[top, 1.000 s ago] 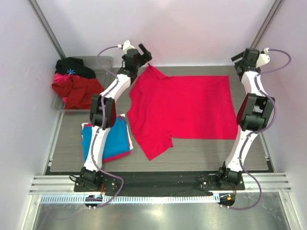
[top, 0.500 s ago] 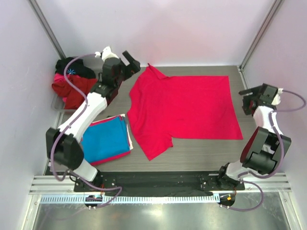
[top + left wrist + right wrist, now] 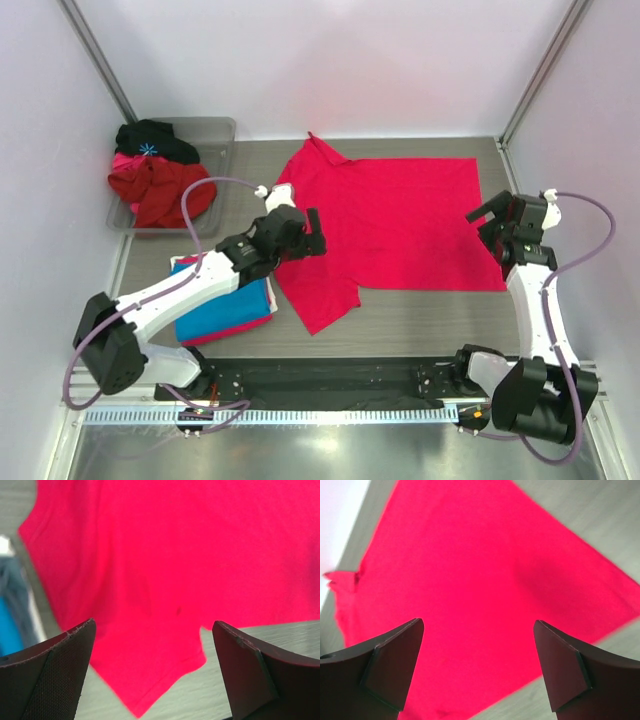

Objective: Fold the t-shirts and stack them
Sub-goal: Flatten the tshirt out, then fold the tshirt

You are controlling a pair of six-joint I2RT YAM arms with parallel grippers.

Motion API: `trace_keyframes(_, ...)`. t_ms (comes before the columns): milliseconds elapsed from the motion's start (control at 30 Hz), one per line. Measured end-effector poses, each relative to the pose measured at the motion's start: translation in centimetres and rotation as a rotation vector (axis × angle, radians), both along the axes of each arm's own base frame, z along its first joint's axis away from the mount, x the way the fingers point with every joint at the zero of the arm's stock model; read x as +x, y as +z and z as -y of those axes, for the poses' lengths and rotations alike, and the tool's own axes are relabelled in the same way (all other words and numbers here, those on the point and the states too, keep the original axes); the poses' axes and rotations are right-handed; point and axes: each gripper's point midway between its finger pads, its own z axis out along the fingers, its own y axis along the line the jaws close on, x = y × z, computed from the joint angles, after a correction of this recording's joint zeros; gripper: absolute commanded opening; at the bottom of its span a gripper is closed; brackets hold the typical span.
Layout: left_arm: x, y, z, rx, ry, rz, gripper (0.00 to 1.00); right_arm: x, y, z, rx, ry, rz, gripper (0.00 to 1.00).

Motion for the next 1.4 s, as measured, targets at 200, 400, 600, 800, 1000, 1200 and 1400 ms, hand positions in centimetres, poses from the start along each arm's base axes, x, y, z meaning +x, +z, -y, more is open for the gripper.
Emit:
trace_keyframes(200, -2.6, -1.5, -2.9, -0.018, 0.027, -0.019, 0.95, -3.8, -3.3, 1.5, -0.012, -0.096, -0.117, 0.91)
trace_keyframes(400, -5.1, -1.7, -2.3, -0.065, -0.045, -0.045, 0.92, -6.1, -6.0, 3.8, -0.038, -0.216, -0.252, 0.82)
trace_keyframes(600, -7.8, -2.4, -0.1, -0.071, -0.156, -0.078, 0.91, -7.4, -8.2, 6.3, -0.005, -0.335, -0.336, 0.74)
trace_keyframes(800, -9.5, -4.5, 0.4, -0.061, -0.212, -0.119, 0.91, -8.4, -10.3, 8.1, -0.008, -0.423, -0.423, 0.74)
trace_keyframes(1000, -10.2, -5.3, 1.2, -0.078, -0.256, -0.155, 0.86, -8.7, -12.3, 8.8, -0.017, -0.454, -0.495, 0.69)
trace_keyframes(1200, -10.9, -5.7, 2.0, -0.090, -0.300, -0.187, 0.76, -8.4, -13.5, 8.9, -0.012, -0.453, -0.519, 0.68)
trace_keyframes(1400, -11.5, -5.7, 2.4, -0.100, -0.330, -0.205, 0.77, -8.2, -14.7, 9.3, -0.010, -0.476, -0.538, 0.63)
